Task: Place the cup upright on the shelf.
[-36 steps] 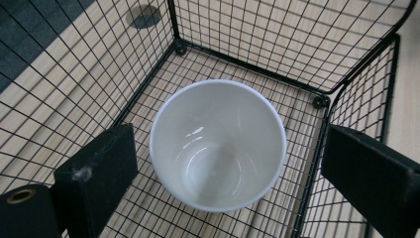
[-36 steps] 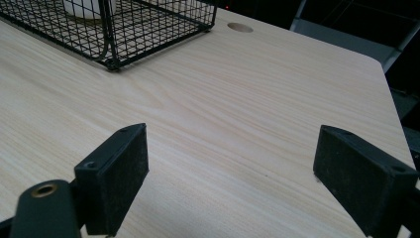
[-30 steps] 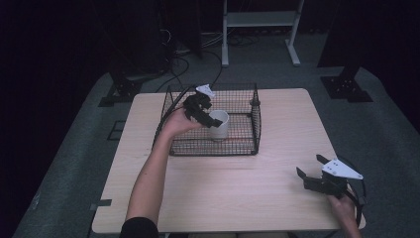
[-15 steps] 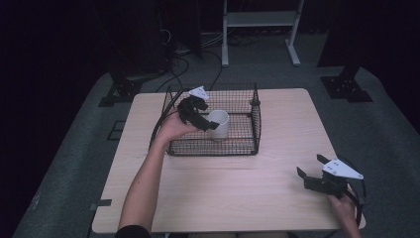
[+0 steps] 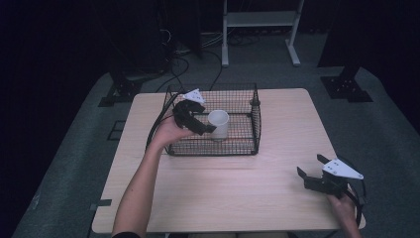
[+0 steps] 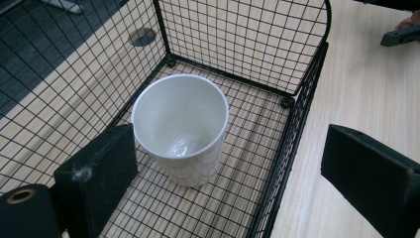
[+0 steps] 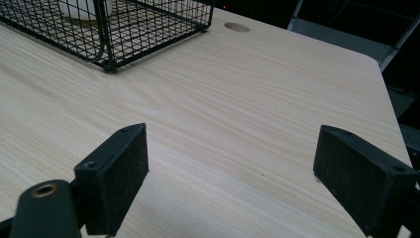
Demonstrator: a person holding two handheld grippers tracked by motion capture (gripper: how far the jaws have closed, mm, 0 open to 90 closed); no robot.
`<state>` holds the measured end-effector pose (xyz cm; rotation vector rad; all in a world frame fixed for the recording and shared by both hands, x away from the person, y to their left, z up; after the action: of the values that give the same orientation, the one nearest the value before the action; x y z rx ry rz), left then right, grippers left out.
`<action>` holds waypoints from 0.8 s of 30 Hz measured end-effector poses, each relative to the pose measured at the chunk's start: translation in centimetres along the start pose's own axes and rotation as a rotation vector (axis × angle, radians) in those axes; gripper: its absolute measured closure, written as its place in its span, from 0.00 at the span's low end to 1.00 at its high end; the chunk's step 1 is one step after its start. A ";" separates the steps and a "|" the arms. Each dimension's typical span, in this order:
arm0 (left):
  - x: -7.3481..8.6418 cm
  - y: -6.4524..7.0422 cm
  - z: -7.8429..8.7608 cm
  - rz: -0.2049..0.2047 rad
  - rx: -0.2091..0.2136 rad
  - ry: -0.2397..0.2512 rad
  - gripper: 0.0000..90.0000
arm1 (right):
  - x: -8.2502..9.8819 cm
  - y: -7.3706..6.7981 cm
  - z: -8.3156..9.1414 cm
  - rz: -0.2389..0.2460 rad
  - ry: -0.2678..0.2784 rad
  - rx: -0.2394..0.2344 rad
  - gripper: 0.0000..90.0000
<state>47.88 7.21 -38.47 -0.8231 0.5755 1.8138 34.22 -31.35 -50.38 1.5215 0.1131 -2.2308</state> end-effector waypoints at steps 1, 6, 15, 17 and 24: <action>0.0 0.1 0.1 -0.001 -0.003 0.003 0.07 | 0.0 0.0 0.0 0.000 0.000 0.000 0.15; 0.2 0.8 0.7 0.000 -0.011 0.009 0.07 | 0.0 0.0 0.0 0.000 0.000 0.000 0.15; 0.7 2.0 1.5 -0.008 -0.013 0.020 0.07 | 0.0 0.0 0.0 -0.002 0.000 -0.001 0.15; 0.8 2.3 1.6 -0.006 -0.011 0.019 0.07 | 0.0 0.0 0.0 -0.003 0.000 0.000 0.15; 1.2 3.2 2.1 -0.023 -0.017 0.029 0.07 | 0.0 0.0 0.0 0.002 0.000 0.001 0.15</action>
<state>44.02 8.25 -37.95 -0.8658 0.5680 1.7908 34.26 -31.38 -50.38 1.5215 0.1103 -2.2299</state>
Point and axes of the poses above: each handheld gripper's, and its own axes: z roughly backward along the jaws, x roughly out of its underside, y roughly to its right, the point moved 6 cm from there along -z, roughly forward along the jaws, and after that the axes turned 3 degrees about x, right-handed, at the moved point
